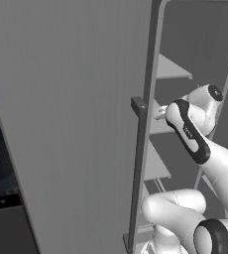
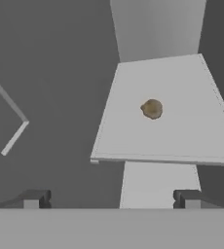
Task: Take the garlic and eggplant out of the freezer and place them in the tupperware container on the counter. Then put the tupperware containing the vegetables back in the freezer.
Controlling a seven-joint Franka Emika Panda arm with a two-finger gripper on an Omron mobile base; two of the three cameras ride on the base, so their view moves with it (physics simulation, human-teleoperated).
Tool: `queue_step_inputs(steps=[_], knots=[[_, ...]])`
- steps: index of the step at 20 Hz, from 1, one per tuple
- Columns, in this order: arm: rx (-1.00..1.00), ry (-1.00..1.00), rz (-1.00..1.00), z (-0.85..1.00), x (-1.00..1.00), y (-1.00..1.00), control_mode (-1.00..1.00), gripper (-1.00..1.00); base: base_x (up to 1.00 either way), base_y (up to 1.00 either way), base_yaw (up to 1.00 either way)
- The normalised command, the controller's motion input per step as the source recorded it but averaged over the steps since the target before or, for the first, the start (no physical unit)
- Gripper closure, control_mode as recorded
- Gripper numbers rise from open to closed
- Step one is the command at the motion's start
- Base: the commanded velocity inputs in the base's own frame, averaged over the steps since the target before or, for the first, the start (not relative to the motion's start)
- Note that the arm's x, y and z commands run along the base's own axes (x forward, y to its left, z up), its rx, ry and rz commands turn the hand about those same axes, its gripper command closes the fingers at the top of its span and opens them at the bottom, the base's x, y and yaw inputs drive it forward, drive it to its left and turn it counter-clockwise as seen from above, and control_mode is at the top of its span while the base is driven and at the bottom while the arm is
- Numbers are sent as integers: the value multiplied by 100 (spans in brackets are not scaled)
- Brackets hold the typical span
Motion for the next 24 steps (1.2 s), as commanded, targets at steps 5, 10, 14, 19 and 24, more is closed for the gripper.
queue_step_inputs(steps=[5,10,14,19,24], knots=[[-4,0,20,-21,26,-4,-100,-100,0,0,0],[-7,0,5,-7,36,0,-100,-100,0,0,0],[-7,0,2,-13,46,0,-100,-100,0,0,0],[-5,0,0,-32,43,0,-100,-100,0,0,0],[0,-2,1,-32,37,0,-100,-100,0,0,0]])
